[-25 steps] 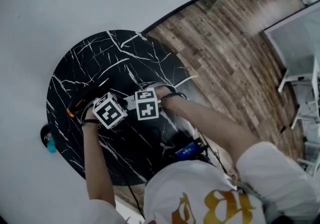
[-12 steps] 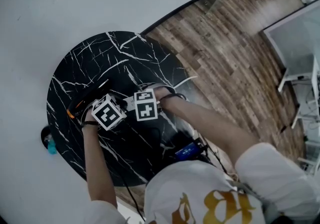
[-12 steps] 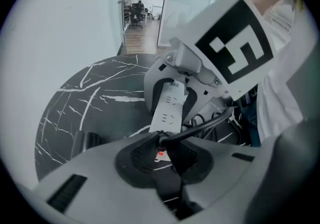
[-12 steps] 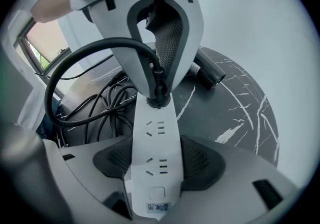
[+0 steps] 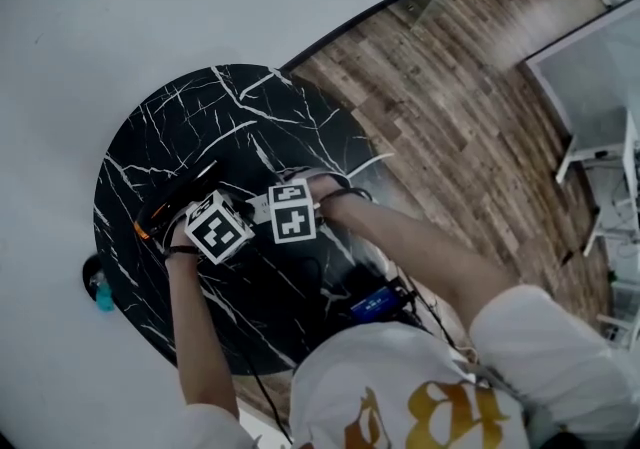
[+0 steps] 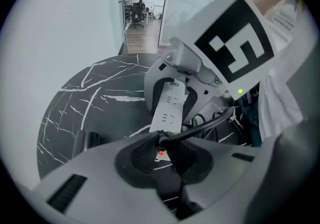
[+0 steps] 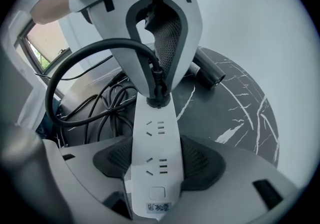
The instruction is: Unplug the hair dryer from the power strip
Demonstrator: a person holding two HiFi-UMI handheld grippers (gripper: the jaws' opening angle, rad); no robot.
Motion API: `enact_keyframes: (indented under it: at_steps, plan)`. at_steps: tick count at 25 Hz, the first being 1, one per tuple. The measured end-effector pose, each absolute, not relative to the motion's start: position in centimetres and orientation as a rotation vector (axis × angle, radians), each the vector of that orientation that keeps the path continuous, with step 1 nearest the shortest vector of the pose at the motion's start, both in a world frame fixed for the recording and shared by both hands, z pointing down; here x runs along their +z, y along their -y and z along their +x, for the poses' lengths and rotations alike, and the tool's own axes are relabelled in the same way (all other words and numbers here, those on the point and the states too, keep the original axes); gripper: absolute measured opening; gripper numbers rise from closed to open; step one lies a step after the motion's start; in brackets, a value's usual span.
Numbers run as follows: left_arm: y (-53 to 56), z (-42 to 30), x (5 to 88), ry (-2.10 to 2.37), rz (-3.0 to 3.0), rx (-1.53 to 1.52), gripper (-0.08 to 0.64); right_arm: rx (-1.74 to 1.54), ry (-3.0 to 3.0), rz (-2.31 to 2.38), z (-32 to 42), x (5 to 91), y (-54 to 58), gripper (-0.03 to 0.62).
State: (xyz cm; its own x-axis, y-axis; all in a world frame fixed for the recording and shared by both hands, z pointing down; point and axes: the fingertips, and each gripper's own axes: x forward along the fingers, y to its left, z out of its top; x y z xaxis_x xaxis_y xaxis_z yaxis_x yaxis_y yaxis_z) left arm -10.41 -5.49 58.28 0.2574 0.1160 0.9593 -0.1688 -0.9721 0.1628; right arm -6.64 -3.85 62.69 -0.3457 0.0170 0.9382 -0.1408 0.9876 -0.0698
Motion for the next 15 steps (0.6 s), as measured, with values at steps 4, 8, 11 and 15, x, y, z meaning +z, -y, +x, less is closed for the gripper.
enact_keyframes:
  at_steps: [4,8,11,15]
  plan:
    - [6.2,-9.8,58.1,-0.016,2.271,1.595,0.052,0.168,1.925,0.102,-6.4,62.7,3.8,0.268]
    - [5.8,-9.7,57.7,0.022,2.305,1.697,0.052,0.173,1.924,0.103,-6.5,62.7,3.8,0.268]
    - [5.1,-10.2,58.2,0.075,2.288,1.817,0.049,0.165,1.915,0.094,-6.6,62.7,3.8,0.268]
    - [5.8,-9.9,58.2,0.028,2.278,1.668,0.049,0.165,1.926,0.103,-6.5,62.8,3.7,0.268]
